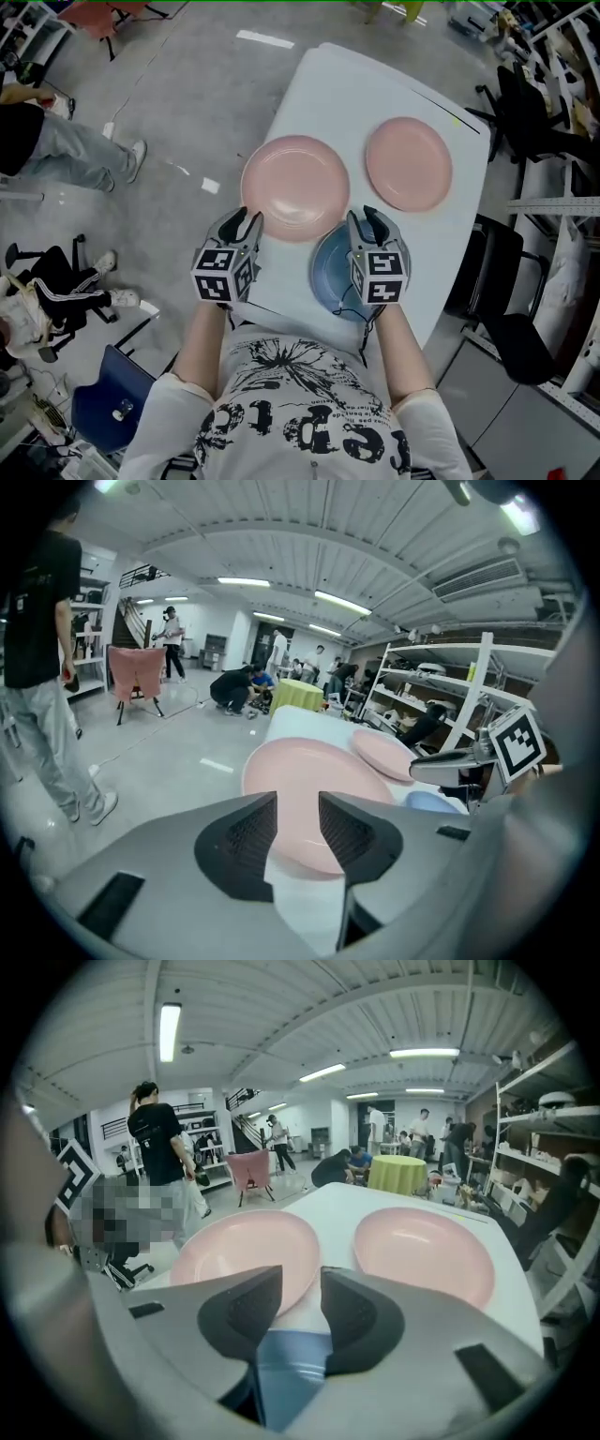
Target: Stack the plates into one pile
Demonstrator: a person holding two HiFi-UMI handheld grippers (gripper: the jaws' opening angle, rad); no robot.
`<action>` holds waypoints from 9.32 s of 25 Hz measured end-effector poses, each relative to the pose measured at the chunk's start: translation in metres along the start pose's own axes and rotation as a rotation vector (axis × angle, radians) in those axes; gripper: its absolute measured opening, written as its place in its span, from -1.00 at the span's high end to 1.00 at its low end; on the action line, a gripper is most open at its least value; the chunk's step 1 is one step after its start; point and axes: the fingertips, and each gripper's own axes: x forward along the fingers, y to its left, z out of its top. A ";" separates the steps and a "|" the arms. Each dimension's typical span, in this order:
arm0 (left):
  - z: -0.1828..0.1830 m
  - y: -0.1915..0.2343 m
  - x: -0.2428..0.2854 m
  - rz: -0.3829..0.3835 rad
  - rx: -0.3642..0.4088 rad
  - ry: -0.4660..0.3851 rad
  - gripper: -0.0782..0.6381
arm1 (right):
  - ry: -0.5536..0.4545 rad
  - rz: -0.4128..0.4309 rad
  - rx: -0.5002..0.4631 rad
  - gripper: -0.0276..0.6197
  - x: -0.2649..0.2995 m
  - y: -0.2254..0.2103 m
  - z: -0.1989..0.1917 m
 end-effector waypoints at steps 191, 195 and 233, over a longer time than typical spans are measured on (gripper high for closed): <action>-0.013 -0.206 0.009 -0.167 0.153 0.146 0.61 | 0.033 -0.207 0.299 0.73 -0.167 -0.141 -0.102; -0.040 -0.199 -0.015 -0.162 0.110 0.152 0.61 | 0.054 -0.209 0.300 0.73 -0.180 -0.116 -0.123; -0.115 -0.163 -0.008 -0.058 0.186 0.243 0.59 | 0.213 -0.329 0.245 0.66 -0.170 -0.077 -0.197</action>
